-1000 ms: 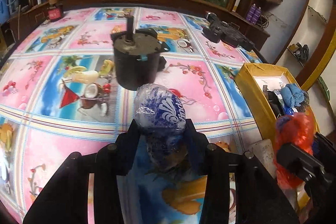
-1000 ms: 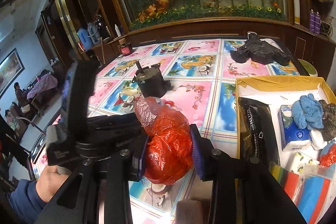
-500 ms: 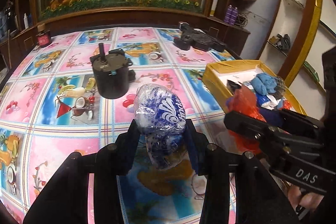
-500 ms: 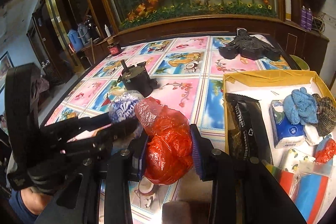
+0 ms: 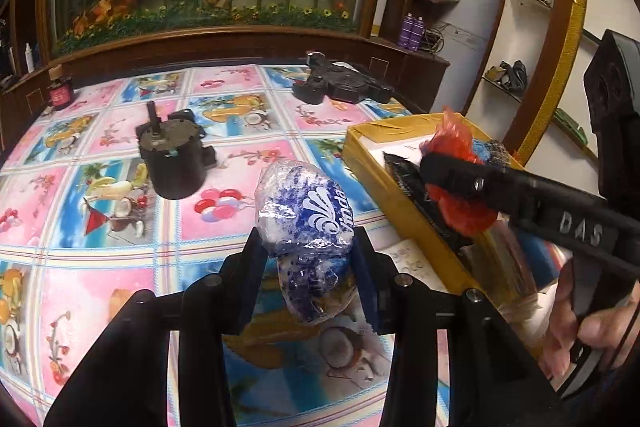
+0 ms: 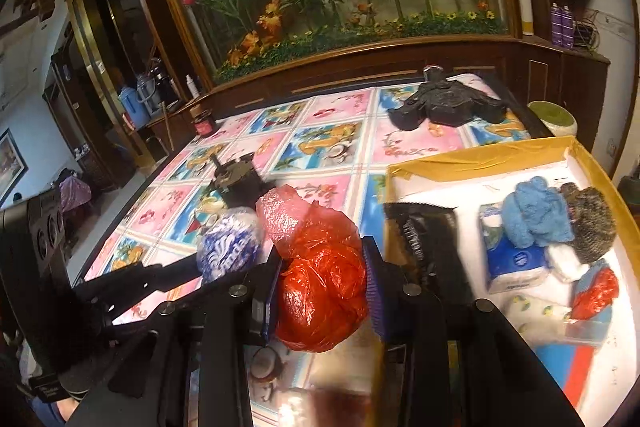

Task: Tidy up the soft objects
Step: 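Carry the wrapped ball and red bag with both grippers into the yellow box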

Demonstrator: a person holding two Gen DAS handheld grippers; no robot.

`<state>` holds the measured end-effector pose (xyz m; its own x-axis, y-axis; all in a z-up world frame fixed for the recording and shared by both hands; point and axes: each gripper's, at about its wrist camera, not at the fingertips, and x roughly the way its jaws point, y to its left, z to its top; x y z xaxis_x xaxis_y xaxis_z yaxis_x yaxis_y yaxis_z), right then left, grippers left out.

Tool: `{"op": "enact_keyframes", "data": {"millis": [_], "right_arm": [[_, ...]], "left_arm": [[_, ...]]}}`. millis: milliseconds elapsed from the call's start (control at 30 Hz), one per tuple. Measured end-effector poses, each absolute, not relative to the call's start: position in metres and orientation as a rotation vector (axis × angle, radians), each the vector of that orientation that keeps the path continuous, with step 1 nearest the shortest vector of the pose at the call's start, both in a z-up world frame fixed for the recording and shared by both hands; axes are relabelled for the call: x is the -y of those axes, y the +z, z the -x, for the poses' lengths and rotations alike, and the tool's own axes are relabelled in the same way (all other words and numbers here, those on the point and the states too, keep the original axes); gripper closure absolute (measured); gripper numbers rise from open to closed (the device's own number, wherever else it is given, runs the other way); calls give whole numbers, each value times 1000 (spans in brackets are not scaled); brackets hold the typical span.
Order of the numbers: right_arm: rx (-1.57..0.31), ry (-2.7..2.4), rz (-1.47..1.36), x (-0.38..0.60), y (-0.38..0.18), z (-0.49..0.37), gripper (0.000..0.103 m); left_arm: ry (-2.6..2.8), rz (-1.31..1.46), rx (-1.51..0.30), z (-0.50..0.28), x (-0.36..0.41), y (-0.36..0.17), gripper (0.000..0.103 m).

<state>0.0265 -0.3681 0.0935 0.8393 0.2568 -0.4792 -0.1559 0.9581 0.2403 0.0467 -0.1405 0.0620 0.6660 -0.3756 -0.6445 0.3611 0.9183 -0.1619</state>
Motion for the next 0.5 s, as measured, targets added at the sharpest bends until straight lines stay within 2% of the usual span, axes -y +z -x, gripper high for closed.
{"op": "enact_keyframes", "data": {"millis": [500], "right_arm": [[-478, 19, -376, 469, 104, 11, 68]], "left_arm": [[-640, 23, -715, 5, 246, 82, 63]]}}
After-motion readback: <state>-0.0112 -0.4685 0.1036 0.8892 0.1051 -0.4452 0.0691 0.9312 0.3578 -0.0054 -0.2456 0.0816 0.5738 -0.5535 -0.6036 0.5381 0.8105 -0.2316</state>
